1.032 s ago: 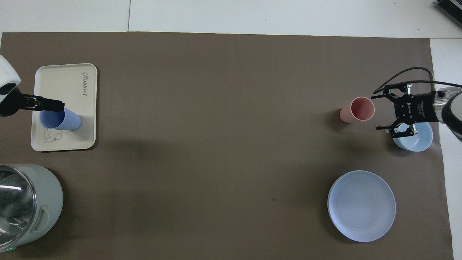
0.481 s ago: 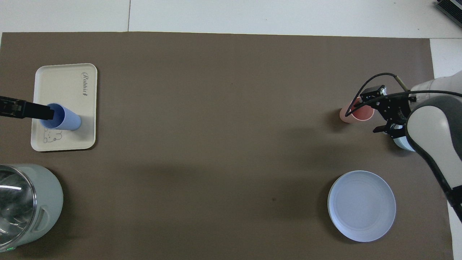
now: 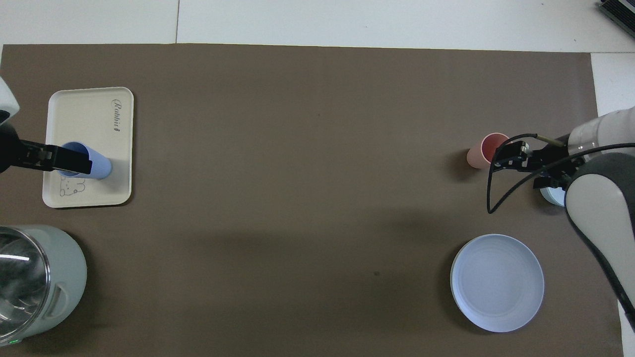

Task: Place cup on tray

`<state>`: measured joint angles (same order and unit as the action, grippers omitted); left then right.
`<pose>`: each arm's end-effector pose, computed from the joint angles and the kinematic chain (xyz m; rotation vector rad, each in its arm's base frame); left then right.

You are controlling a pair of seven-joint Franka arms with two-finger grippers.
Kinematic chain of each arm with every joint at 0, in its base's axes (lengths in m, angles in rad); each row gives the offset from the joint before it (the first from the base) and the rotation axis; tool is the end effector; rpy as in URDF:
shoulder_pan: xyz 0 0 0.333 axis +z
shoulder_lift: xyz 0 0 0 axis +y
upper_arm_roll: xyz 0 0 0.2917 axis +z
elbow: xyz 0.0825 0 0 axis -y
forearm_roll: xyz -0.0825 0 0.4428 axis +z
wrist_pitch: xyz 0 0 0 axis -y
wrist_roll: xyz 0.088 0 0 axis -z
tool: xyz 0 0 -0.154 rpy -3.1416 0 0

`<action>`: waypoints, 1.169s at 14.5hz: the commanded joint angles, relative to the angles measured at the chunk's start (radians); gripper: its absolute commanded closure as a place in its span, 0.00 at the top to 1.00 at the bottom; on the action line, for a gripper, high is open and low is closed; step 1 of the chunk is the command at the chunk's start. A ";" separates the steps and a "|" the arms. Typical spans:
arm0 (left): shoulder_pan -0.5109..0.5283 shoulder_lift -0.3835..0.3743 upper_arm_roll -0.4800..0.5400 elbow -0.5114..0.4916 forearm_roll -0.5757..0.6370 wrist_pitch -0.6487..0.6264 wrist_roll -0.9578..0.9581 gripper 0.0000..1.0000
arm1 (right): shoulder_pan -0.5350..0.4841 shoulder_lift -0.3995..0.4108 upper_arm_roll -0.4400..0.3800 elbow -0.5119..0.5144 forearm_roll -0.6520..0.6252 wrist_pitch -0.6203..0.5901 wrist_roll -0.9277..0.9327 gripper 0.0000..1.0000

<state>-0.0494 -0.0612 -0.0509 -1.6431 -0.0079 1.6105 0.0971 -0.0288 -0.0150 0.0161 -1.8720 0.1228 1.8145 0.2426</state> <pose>0.5974 -0.0620 0.5553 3.1212 -0.3087 0.0447 0.6080 0.0080 0.4234 -2.9966 0.4338 0.0845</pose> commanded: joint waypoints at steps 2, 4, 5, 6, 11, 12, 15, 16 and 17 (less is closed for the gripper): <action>-0.041 -0.031 0.008 -0.054 0.052 0.022 -0.027 1.00 | 0.001 0.007 0.010 0.079 -0.095 -0.052 -0.117 1.00; -0.040 -0.031 0.008 -0.052 0.052 0.017 -0.033 1.00 | 0.000 0.023 0.039 0.151 -0.133 -0.096 -0.118 1.00; -0.027 -0.029 0.008 -0.049 0.051 0.016 -0.028 1.00 | 0.001 0.032 0.041 0.207 -0.135 -0.142 -0.120 1.00; -0.026 -0.031 0.008 -0.052 0.051 0.022 -0.024 1.00 | 0.001 0.043 0.041 0.264 -0.135 -0.200 -0.120 1.00; -0.026 -0.034 0.009 -0.057 0.051 0.026 -0.020 1.00 | -0.002 0.043 0.044 0.340 -0.132 -0.279 -0.120 1.00; -0.024 -0.034 0.009 -0.057 0.051 0.032 -0.020 1.00 | -0.002 0.035 0.044 0.330 -0.132 -0.279 -0.118 1.00; -0.023 -0.032 0.011 -0.053 0.046 0.039 -0.023 1.00 | 0.001 0.020 0.045 0.309 -0.140 -0.296 -0.118 1.00; -0.023 -0.032 0.014 -0.050 0.043 0.039 -0.023 1.00 | 0.001 0.018 0.045 0.309 -0.149 -0.310 -0.118 1.00; -0.024 -0.034 0.016 -0.041 0.042 0.031 -0.022 1.00 | 0.001 0.017 0.045 0.304 -0.150 -0.313 -0.118 1.00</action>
<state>-0.0725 -0.0673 -0.0406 -1.6656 0.0202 1.6246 0.0803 -0.0267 0.0033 0.0559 -1.5677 0.0059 1.5247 0.1435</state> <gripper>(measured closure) 0.000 0.000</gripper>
